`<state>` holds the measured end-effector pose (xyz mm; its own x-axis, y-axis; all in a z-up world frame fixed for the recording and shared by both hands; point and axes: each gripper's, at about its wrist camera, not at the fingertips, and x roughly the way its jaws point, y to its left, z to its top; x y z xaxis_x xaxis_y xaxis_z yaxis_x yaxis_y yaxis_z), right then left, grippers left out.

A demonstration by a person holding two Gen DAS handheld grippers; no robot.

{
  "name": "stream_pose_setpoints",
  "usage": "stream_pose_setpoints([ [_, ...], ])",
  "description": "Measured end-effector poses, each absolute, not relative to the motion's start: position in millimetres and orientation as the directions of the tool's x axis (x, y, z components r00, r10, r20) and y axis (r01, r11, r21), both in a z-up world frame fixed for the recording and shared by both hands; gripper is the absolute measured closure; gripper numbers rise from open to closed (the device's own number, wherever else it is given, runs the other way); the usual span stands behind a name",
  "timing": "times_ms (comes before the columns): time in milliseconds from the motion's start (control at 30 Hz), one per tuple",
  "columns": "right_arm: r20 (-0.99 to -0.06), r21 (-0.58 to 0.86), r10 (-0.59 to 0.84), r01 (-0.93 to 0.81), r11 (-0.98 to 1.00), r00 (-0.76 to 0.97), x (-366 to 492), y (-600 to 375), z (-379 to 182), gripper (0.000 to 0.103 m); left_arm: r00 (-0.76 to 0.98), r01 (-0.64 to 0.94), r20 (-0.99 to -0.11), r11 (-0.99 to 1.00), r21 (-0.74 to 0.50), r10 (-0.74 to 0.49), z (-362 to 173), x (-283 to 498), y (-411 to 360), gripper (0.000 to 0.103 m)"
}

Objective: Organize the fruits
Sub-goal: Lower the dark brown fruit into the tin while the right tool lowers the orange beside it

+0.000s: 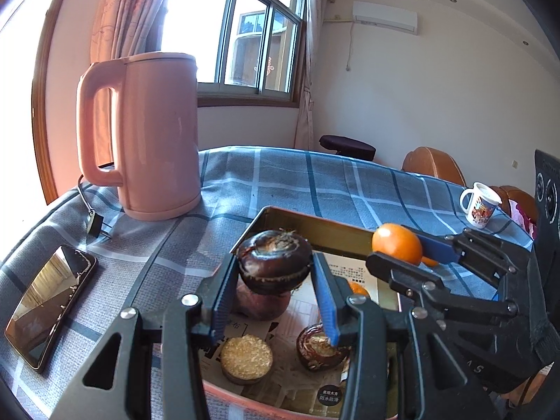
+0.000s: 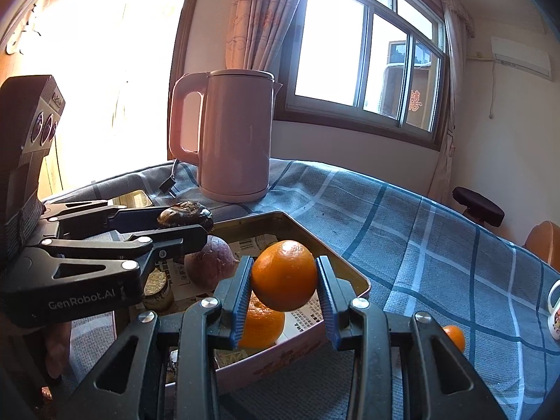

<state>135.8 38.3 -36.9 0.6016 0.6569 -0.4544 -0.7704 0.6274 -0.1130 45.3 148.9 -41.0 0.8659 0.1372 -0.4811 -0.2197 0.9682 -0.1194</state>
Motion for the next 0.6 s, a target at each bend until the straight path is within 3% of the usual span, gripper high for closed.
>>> stream_pose_setpoints([
  [600, -0.543, -0.145, 0.646, -0.818, 0.557, 0.537, 133, 68, -48, 0.065, 0.836, -0.221, -0.534, 0.968, -0.119, 0.125, -46, 37, 156, 0.058],
])
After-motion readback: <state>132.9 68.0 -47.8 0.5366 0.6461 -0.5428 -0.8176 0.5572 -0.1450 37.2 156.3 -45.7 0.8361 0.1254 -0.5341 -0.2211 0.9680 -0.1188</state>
